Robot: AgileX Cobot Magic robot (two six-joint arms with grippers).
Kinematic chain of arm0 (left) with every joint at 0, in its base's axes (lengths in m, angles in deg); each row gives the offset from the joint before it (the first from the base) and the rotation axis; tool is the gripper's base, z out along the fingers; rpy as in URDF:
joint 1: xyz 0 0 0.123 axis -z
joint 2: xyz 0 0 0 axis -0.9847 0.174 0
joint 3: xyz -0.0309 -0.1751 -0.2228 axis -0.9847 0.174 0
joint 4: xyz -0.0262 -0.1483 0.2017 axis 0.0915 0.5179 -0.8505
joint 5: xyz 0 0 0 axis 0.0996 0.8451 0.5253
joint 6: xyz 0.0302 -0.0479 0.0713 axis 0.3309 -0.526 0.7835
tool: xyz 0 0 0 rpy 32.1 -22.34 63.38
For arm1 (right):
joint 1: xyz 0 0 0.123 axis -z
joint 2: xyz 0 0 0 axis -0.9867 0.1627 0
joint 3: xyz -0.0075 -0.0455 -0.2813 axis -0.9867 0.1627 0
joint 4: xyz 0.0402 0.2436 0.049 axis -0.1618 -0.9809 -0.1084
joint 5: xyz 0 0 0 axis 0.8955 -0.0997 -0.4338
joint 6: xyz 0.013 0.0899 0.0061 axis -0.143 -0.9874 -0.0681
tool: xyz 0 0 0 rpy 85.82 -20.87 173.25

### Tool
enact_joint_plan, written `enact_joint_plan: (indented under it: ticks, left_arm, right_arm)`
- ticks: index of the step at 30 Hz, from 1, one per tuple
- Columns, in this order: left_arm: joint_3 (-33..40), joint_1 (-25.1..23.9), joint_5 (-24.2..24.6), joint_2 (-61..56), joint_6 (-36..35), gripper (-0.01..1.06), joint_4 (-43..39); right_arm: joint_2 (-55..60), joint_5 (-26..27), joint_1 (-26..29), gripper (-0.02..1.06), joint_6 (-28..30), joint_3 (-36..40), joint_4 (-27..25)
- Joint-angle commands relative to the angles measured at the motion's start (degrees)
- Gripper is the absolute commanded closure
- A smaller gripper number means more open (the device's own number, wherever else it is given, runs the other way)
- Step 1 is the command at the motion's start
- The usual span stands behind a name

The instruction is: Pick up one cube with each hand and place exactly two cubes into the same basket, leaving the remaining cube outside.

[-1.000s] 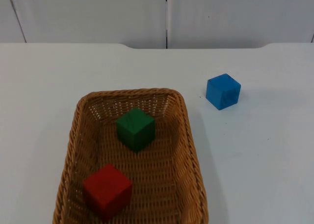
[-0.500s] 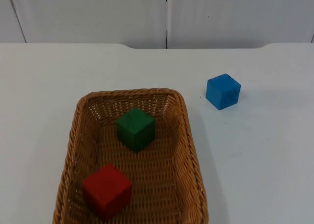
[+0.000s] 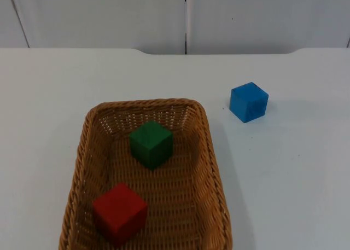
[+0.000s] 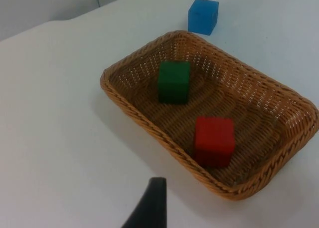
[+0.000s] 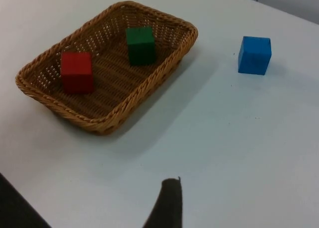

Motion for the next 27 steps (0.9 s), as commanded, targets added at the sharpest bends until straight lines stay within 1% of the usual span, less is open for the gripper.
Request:
enact_joint_plan:
  ticks: [1, 8, 9, 11, 12, 13, 14, 15, 27]
  left_arm:
    - [0.3, 0.2, -0.7, -0.2, 0.1, 0.16, 0.4]
    - [0.3, 0.2, -0.7, -0.2, 0.1, 0.16, 0.4]
    - [0.3, 0.2, -0.7, -0.2, 0.1, 0.16, 0.4]
    - [0.3, 0.2, -0.7, -0.2, 0.1, 0.15, 0.4]
    - [0.3, 0.2, -0.7, -0.2, 0.1, 0.12, 0.4]
    - [0.3, 0.2, -0.7, -0.2, 0.1, 0.12, 0.4]
    - [0.3, 0.2, -0.7, -0.2, 0.1, 0.07, 0.4]
    - [0.3, 0.2, -0.7, -0.2, 0.1, 0.0, 0.4]
    - [0.3, 0.2, -0.7, -0.2, 0.1, 0.0, 0.4]
  right_arm:
    - [-0.2, 0.7, -0.3, 0.31, 0.4, 0.1, -0.1]
    - [-0.2, 0.7, -0.3, 0.31, 0.4, 0.1, -0.1]
    - [-0.2, 0.7, -0.3, 0.29, 0.4, 0.1, -0.1]
    - [-0.2, 0.7, -0.3, 0.19, 0.4, 0.1, -0.1]
    - [-0.2, 0.7, -0.3, 0.13, 0.4, 0.1, -0.1]
    - [-0.2, 0.7, -0.3, 0.13, 0.4, 0.1, -0.1]
    - [-0.2, 0.7, -0.3, 0.04, 0.4, 0.1, -0.1]
    - [-0.2, 0.7, -0.3, -0.01, 0.4, 0.1, -0.1]
    - [-0.2, 0.7, -0.3, -0.01, 0.4, 0.1, -0.1]
